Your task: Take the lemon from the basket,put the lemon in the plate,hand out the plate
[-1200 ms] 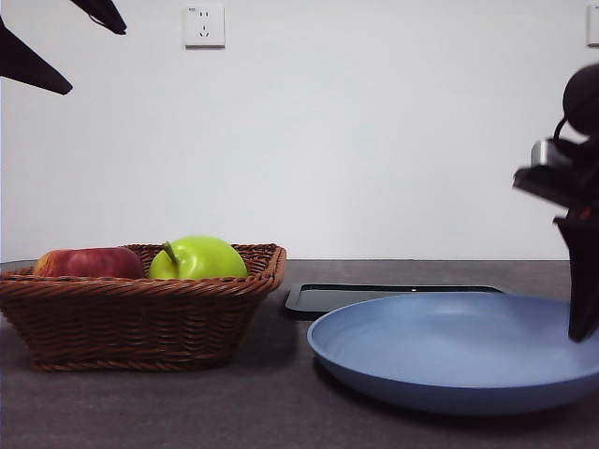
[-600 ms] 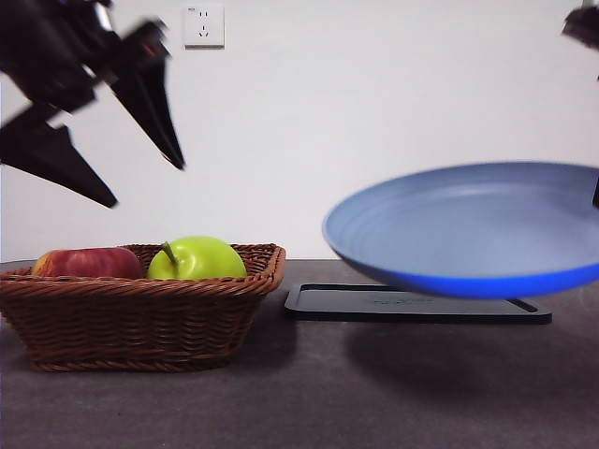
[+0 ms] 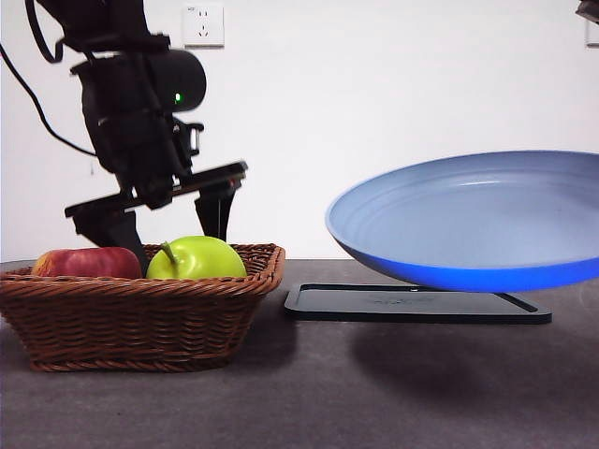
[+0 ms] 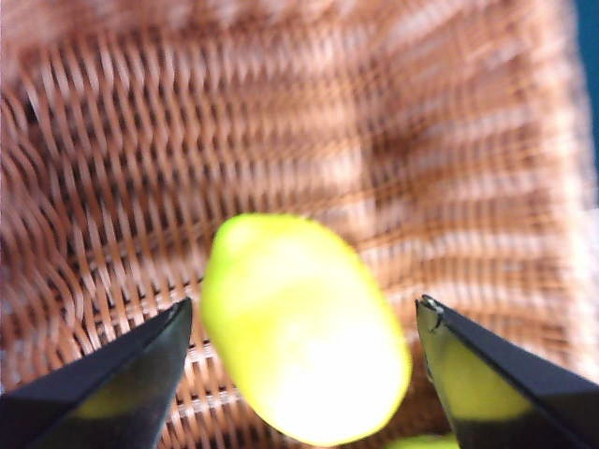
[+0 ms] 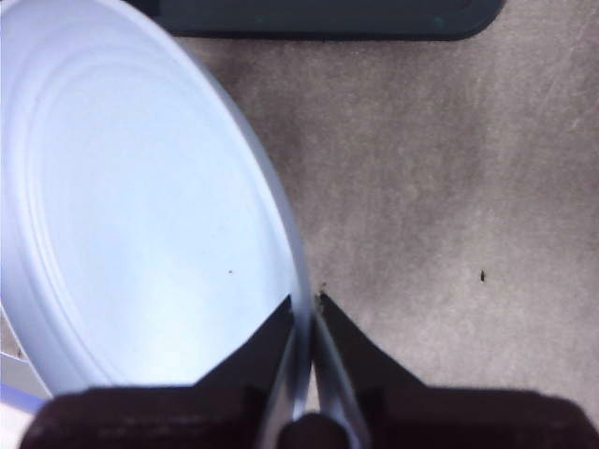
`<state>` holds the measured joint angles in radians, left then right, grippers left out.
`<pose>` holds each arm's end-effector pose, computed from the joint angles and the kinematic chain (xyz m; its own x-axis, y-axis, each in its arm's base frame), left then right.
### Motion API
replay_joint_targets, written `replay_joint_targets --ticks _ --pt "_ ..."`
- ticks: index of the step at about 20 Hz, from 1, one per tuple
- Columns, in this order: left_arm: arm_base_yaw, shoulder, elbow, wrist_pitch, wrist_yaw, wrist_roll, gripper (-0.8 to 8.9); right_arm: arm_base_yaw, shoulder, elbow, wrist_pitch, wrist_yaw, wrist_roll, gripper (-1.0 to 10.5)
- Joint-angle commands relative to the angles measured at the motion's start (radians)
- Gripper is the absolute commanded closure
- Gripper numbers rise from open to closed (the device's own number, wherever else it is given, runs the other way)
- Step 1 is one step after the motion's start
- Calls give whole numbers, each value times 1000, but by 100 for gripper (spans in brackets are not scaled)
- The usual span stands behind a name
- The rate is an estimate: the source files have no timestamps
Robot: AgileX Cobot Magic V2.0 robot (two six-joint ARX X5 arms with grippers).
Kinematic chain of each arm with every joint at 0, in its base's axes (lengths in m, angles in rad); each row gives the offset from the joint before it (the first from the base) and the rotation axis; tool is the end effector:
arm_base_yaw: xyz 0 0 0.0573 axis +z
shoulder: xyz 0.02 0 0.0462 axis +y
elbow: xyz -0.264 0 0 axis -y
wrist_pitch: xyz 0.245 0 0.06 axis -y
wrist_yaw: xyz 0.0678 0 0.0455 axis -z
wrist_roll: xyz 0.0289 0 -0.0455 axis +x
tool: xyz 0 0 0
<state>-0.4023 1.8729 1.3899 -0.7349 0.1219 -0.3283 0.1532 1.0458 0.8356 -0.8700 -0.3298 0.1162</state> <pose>0.3453 -0.1507 0.2044 0.2681 -0.2462 -0.9314 0.1261 0.9674 -0.2194 0.1810 0.0374 0.2556 0.3911 0.3881 -0.8345 -0.1921 0.9212 0.3384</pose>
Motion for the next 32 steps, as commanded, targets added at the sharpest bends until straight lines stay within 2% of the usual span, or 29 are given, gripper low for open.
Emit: replay_joint_targets --ticks 1,3,6,10,14,16,18,19,21,24,27,32 --pt "-6 40 20 5 1 -7 398 4 7 10 8 -5 -2 944" --pt "-18 41 20 31 -16 38 405 4 7 10 8 -5 -2 944" --pt "-24 41 20 12 -13 79 596 4 7 10 8 -5 -2 943" --pt "-2 -11 27 7 -19 117 596 4 7 10 9 -5 -2 944" --pt "-8 -244 27 15 5 153 596 4 9 10 53 -6 0 944" --pt "-79 -364 27 30 35 172 596 5 18 10 54 -13 28 944" --pt "-210 -430 27 42 39 176 596 5 40 10 52 -29 63 944" --pt "-289 -430 27 47 36 178 596 5 57 10 53 -90 68 944" --pt "-411 -401 27 60 19 200 596 5 74 10 52 -158 69 944" --pt "-543 -344 26 80 -77 211 596 6 76 10 46 -170 69 944" --pt "-607 -270 26 88 -121 228 596 6 76 10 26 -170 66 944" --pt "-632 -171 26 85 -118 228 589 6 76 10 0 -170 65 944"
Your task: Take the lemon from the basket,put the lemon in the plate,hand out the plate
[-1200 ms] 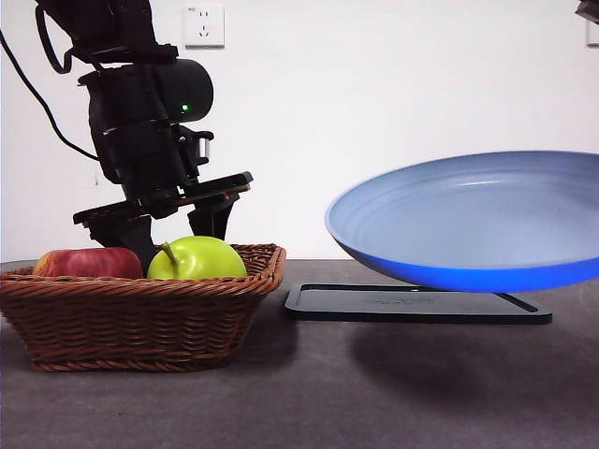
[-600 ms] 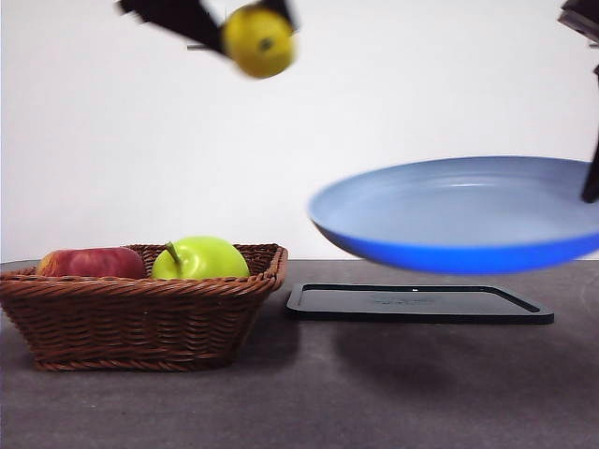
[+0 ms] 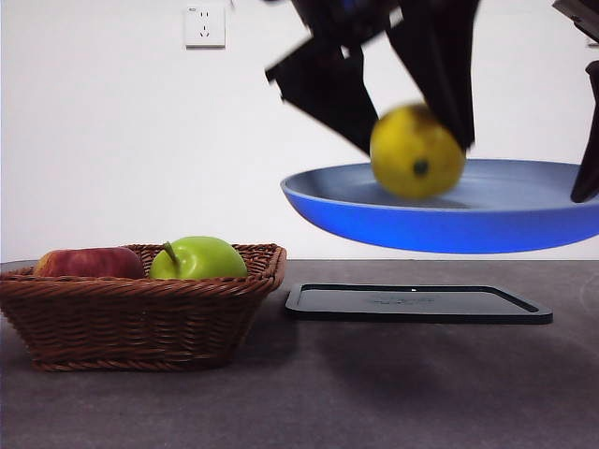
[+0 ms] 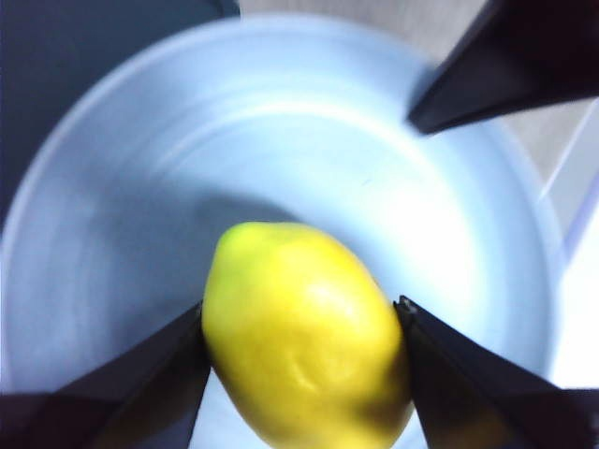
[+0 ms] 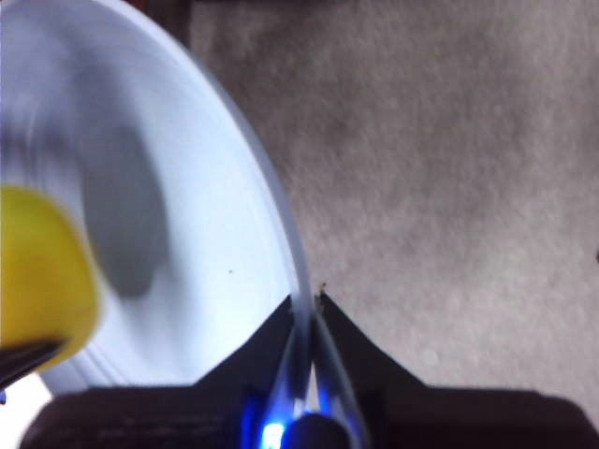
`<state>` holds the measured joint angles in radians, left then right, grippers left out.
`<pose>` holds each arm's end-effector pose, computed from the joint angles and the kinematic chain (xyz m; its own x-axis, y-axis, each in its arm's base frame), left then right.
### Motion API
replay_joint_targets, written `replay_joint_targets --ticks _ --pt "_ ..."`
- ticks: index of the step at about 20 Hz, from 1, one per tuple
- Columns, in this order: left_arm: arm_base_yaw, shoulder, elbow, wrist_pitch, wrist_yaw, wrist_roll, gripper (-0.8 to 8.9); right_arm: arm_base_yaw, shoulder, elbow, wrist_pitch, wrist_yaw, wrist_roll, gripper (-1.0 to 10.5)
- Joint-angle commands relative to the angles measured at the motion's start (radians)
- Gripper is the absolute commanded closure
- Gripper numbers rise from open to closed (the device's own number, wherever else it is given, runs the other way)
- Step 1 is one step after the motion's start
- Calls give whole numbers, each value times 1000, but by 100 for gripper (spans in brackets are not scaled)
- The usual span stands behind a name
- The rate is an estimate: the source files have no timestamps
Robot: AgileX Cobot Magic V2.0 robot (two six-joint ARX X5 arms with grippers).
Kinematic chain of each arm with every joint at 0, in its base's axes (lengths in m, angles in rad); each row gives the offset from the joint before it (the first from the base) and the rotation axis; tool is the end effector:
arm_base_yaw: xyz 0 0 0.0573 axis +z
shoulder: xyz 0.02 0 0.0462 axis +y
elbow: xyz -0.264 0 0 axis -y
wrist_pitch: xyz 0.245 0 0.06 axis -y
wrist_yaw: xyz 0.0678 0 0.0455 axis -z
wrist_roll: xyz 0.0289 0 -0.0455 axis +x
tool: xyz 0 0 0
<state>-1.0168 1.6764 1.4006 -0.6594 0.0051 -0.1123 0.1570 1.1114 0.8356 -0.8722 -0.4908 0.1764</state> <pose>0.1879 -0.3039 0.2792 0.3080 -0.5075 -0.8047 0.7992 0.5969 -0.0706 0.1888 0.0437 0.2461 0.2837 0.5221 -0.8043 -0.1657 0.8528 0.4952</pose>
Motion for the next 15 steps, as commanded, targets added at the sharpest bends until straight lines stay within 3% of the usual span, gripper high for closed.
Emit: replay_joint_targets --ticks 1,5,15 --pt "-17 31 16 7 -1 12 560 2 10 10 -1 -9 0 944" --pt "-19 34 16 6 1 11 404 2 10 10 -5 -9 -1 944" --pt "17 -44 36 -80 27 8 398 -2 34 11 -7 -8 44 944"
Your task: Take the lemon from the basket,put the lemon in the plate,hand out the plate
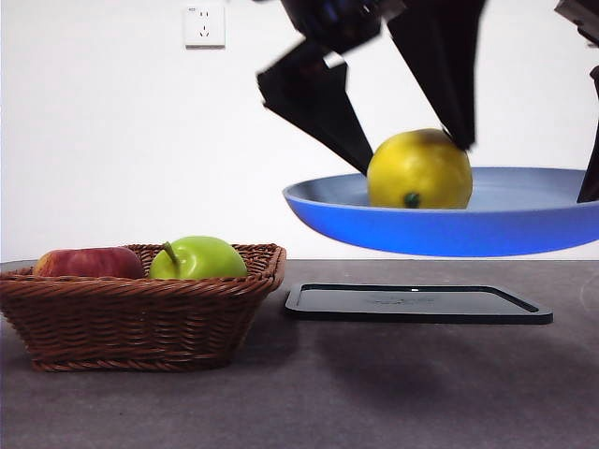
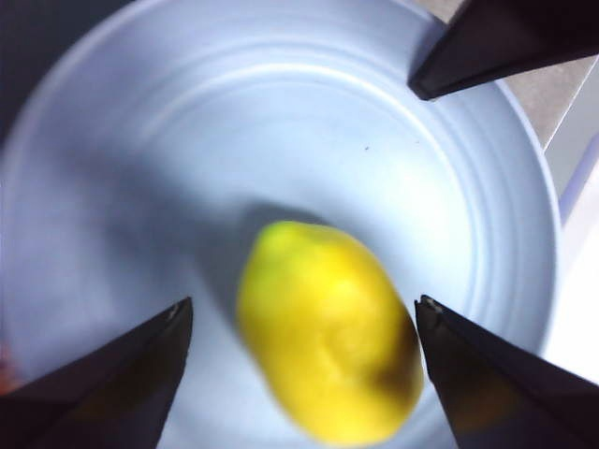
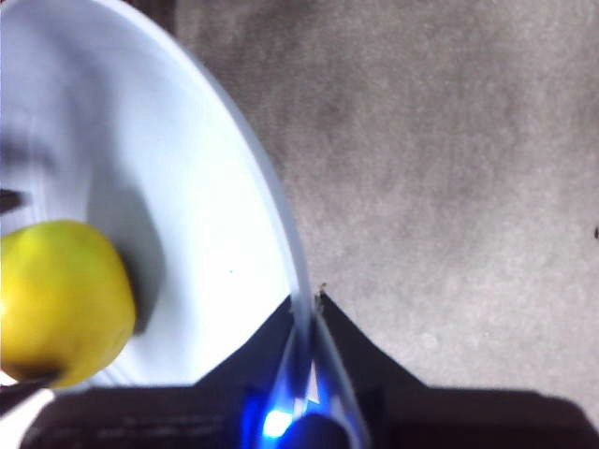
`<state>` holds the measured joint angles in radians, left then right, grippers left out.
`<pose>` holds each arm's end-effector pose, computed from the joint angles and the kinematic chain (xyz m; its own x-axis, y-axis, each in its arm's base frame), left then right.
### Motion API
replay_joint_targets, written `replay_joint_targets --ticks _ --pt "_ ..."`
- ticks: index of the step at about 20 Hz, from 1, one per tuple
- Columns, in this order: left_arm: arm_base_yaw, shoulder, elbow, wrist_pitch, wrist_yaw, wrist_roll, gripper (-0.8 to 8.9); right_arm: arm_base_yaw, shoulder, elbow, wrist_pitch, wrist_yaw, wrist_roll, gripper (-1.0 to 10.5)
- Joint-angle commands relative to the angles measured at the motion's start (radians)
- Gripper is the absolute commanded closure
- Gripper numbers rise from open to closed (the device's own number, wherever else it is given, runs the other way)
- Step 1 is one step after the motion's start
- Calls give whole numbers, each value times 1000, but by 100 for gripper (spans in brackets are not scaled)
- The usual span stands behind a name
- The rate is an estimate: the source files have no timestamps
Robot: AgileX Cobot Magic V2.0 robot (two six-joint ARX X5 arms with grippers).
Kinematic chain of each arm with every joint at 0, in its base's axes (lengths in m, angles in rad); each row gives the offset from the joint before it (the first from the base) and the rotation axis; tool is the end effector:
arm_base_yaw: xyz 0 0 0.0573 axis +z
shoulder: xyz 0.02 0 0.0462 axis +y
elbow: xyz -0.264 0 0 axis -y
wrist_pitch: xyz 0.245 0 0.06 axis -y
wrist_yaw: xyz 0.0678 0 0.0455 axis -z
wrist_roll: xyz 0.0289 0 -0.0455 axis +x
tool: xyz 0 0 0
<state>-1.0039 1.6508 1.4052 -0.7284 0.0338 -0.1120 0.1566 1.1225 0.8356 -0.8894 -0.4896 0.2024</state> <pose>0.1859 -0.2938 0.2853 0.2731 -0.4920 -0.8267 0.7983 0.5954 -0.0906 0.1889 0.0436 0.2435 0.2617 0.5174 -0.8147 -0.1264 0.8553 0.5026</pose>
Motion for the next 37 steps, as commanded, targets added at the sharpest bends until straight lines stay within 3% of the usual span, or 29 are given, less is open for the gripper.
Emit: replay_joint_targets --ticks 1,8,13,20,25,31,35,37 --pt "14 -45 35 -35 -5 8 398 -7 39 13 10 -10 18 944" --pt "117 -320 37 -151 -7 16 399 -85 257 140 100 -10 7 944" --pt "142 -479 37 -194 -11 17 399 -118 514 346 152 -6 25 944" --pt "142 -539 37 -250 -138 31 399 -118 792 510 262 -6 103 944" --pt "142 -539 37 -250 -138 31 399 -130 855 511 299 -3 114 942" --pt "142 -539 37 -248 -138 31 399 -130 856 511 313 -3 93 670" --pt "142 -539 37 -220 -138 37 400 -144 809 511 286 -9 71 675" --pt "142 -539 37 -207 -138 59 400 -149 755 511 224 -7 25 676"
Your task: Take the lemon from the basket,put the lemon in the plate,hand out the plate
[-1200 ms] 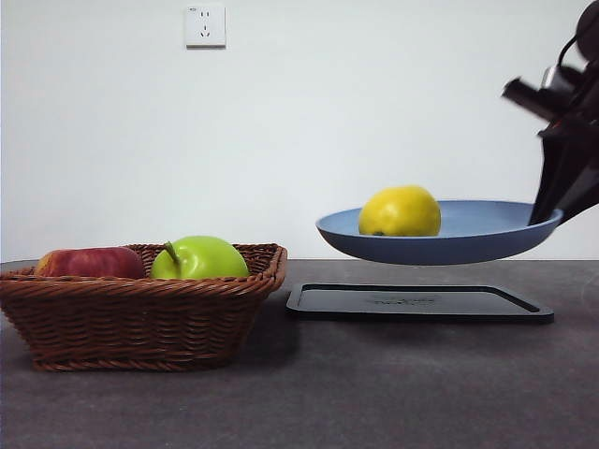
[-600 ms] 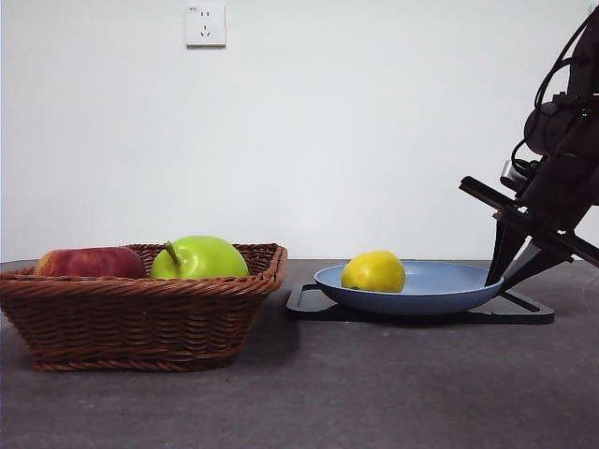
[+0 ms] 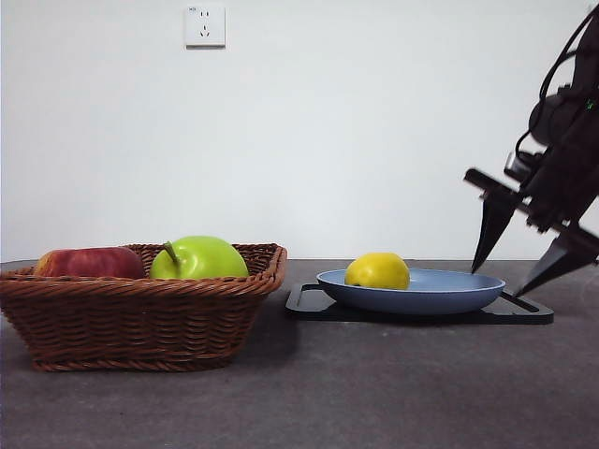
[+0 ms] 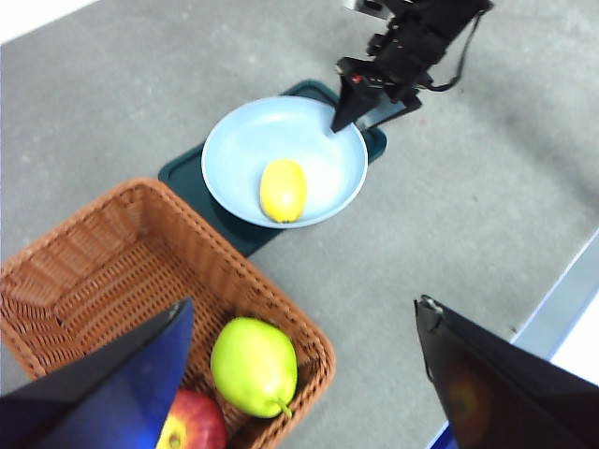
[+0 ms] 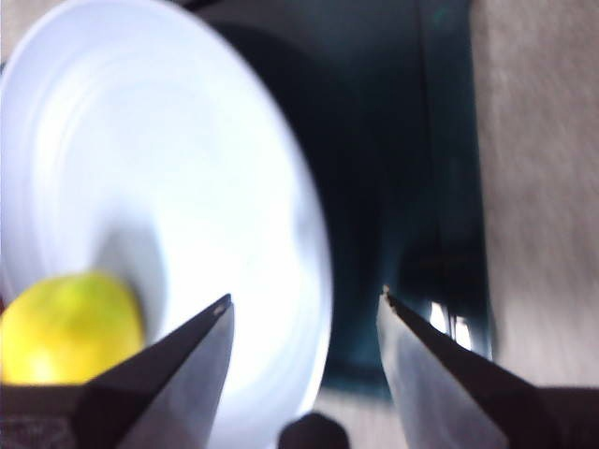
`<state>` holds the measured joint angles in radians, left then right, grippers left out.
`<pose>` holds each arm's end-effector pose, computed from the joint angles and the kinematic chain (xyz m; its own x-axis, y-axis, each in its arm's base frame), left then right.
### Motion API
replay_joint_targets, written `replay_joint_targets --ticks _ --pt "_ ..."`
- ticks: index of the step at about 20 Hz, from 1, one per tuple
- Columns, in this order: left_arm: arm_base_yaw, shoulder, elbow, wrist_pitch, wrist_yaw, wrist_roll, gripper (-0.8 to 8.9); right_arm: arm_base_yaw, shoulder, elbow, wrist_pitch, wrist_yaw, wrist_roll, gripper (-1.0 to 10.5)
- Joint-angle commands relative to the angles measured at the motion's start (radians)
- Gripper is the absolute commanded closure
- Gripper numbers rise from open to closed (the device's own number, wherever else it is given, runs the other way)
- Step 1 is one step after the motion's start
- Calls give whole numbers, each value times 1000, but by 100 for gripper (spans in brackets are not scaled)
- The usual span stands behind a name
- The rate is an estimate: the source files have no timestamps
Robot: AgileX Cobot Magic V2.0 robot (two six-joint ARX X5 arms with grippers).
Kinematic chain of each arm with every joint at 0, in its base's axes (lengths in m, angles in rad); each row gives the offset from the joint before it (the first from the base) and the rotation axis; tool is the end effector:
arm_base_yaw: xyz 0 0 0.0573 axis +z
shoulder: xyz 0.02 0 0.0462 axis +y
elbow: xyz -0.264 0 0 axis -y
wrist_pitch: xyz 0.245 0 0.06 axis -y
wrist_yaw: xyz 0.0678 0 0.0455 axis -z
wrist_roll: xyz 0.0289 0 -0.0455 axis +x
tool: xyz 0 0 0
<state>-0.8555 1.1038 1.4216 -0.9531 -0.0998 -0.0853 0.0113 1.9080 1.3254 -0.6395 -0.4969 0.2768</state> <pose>0.1287 -0.1437 0.4155 0.6005 -0.5392 -0.5905 0.6629 0.7487 -0.0097 0.3766 0.0180 0.1803 0.2949 0.4801 -0.8262 0.0906 0.8467 0.5243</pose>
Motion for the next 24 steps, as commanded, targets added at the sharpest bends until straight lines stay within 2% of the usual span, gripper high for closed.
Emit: replay_joint_targets --ticks 1,2,4,7,9,10,14,16,21,24 --pt "-6 11 20 21 -4 55 400 -4 -64 21 -61 0 -82 676" --pt "-6 15 20 23 -4 71 405 -4 -105 21 -117 2 -130 696" --pt "-6 29 20 24 -6 104 474 2 -187 20 -206 4 -177 771" --pt "12 56 20 27 -16 164 650 43 -320 20 -288 5 -208 892" --pt "30 76 19 34 -62 193 762 91 -409 19 -314 13 -226 944" --pt "46 87 19 40 -79 207 814 126 -456 19 -314 56 -226 945" --pt "159 87 13 40 -79 218 808 296 -605 17 -306 378 -226 944" --pt "214 61 -27 68 -79 220 808 380 -681 -10 -248 487 -226 944" --pt "333 -142 -377 340 -77 216 808 534 -914 -245 63 660 -226 944" --pt "389 -311 -618 491 -77 181 808 577 -1065 -465 256 717 -253 945"
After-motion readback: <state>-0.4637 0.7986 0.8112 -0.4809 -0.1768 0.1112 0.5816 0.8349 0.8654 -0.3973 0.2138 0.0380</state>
